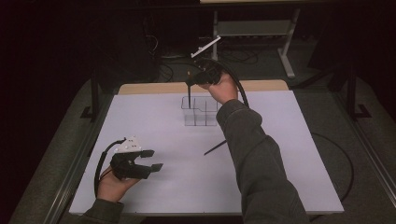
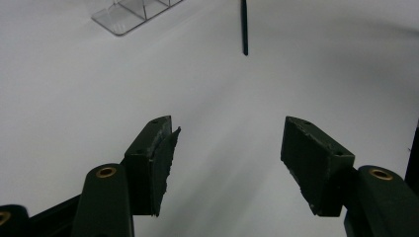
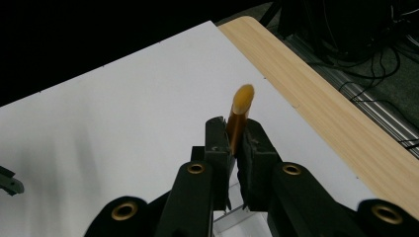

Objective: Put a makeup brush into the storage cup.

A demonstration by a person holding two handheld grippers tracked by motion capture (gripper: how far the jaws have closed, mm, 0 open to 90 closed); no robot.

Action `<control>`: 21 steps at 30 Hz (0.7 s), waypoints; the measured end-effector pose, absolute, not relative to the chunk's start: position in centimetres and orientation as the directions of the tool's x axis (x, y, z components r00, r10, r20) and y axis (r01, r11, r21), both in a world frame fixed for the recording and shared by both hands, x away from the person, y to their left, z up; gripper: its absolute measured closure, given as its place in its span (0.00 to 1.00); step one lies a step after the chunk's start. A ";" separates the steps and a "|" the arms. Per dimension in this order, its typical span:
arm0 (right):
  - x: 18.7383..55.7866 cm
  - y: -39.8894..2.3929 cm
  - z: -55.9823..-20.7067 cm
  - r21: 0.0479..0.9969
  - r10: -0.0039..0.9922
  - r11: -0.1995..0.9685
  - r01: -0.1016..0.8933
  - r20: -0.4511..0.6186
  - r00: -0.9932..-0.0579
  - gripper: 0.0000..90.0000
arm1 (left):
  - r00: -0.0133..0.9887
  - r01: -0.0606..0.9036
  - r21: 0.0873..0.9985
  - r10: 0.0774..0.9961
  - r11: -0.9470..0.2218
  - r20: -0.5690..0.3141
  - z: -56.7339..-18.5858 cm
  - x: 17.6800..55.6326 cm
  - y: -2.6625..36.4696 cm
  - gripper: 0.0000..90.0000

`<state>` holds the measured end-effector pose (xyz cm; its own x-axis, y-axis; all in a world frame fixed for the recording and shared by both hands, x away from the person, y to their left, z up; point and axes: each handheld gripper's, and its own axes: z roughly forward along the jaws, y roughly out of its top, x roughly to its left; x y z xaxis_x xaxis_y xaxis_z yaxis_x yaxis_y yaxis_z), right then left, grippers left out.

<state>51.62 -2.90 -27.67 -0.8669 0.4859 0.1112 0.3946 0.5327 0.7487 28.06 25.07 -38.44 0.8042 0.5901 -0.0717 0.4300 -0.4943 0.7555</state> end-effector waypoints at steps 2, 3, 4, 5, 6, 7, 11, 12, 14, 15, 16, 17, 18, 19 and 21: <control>51.6 -2.9 -27.8 0.750 0.484 0.535 0.390 0.107 -0.869 0.92 | 0.804 0.430 0.755 0.590 -0.495 -0.072 -38.4 28.0 25.1 0.41; 51.6 -2.9 -27.9 0.748 0.483 0.537 0.389 0.105 -0.869 0.92 | 0.804 0.430 0.755 0.590 -0.495 -0.071 -38.4 28.1 25.1 0.41; 51.6 -2.8 -28.0 0.748 0.482 0.537 0.390 0.108 -0.870 0.92 | 0.804 0.430 0.755 0.590 -0.495 -0.071 -38.4 28.1 25.1 0.41; 51.6 -2.8 -28.0 0.748 0.483 0.535 0.392 0.109 -0.869 0.92 | 0.805 0.429 0.755 0.590 -0.496 -0.069 -38.4 28.1 25.1 0.41; 51.6 -2.8 -28.0 0.747 0.485 0.536 0.394 0.109 -0.868 0.92 | 0.805 0.428 0.755 0.589 -0.497 -0.069 -38.5 28.1 25.1 0.41; 51.5 -2.8 -28.1 0.745 0.489 0.533 0.401 0.115 -0.865 0.92 | 0.805 0.429 0.755 0.589 -0.496 -0.071 -38.5 28.1 25.0 0.41; 51.5 -2.8 -28.3 0.744 0.485 0.537 0.397 0.113 -0.867 0.92 | 0.805 0.430 0.755 0.589 -0.496 -0.072 -38.5 28.1 25.0 0.41; 51.5 -2.8 -28.4 0.742 0.486 0.538 0.400 0.114 -0.866 0.92 | 0.806 0.428 0.755 0.587 -0.497 -0.070 -38.4 28.1 25.0 0.41; 51.4 -2.8 -28.4 0.738 0.491 0.539 0.406 0.116 -0.863 0.92 | 0.807 0.427 0.756 0.586 -0.496 -0.072 -38.4 28.0 25.0 0.40; 51.4 -2.7 -28.4 0.738 0.491 0.538 0.408 0.120 -0.863 0.92 | 0.807 0.428 0.756 0.586 -0.494 -0.074 -38.4 28.0 25.0 0.40; 51.5 -2.8 -28.5 0.741 0.484 0.543 0.394 0.107 -0.869 0.92 | 0.807 0.429 0.757 0.586 -0.493 -0.075 -38.4 28.0 24.9 0.40; 51.4 -2.7 -28.5 0.742 0.486 0.541 0.397 0.109 -0.867 0.92 | 0.808 0.426 0.757 0.585 -0.496 -0.071 -38.4 28.0 24.9 0.40; 51.3 -2.7 -28.5 0.741 0.486 0.540 0.401 0.114 -0.866 0.92 | 0.808 0.427 0.755 0.584 -0.498 -0.072 -38.4 28.0 24.9 0.40; 51.3 -2.7 -28.6 0.739 0.484 0.546 0.396 0.107 -0.868 0.92 | 0.808 0.430 0.754 0.585 -0.497 -0.075 -38.4 28.0 24.9 0.41; 51.2 -2.7 -28.6 0.735 0.484 0.550 0.396 0.105 -0.868 0.92 | 0.808 0.431 0.752 0.585 -0.498 -0.075 -38.5 28.1 24.9 0.41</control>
